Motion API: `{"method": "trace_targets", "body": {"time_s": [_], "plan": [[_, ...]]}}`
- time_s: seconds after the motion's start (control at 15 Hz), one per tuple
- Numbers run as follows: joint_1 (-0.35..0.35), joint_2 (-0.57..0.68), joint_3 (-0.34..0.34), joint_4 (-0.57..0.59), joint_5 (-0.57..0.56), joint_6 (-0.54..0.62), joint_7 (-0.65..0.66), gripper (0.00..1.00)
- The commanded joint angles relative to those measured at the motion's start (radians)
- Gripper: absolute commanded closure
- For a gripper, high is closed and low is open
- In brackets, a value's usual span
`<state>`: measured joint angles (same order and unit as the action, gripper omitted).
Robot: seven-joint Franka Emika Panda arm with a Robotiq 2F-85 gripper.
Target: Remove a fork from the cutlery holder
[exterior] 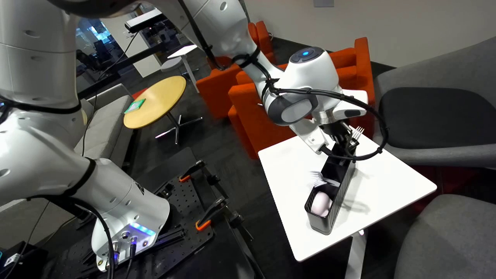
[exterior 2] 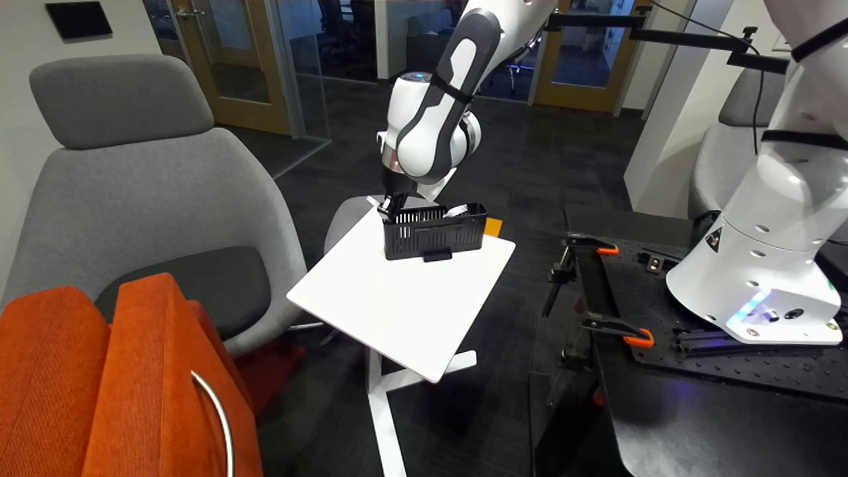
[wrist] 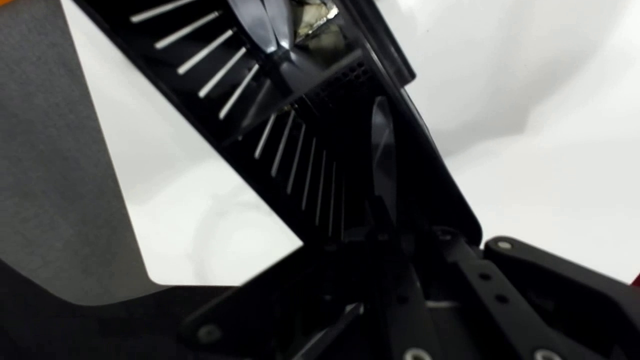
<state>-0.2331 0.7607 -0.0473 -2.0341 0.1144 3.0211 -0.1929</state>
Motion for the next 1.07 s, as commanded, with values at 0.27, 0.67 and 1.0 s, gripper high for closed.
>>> {"method": "trace_targets", "body": {"time_s": [0.27,0.67,1.0], "plan": [[0.026,-0.216,-0.018,-0.248,-0.066,0.181,0.043,0.97],[0.040,-0.463,-0.038,-0.411,-0.111,0.176,0.031,0.97],[-0.058,-0.574,0.160,-0.405,-0.088,-0.098,-0.083,0.97]]}}
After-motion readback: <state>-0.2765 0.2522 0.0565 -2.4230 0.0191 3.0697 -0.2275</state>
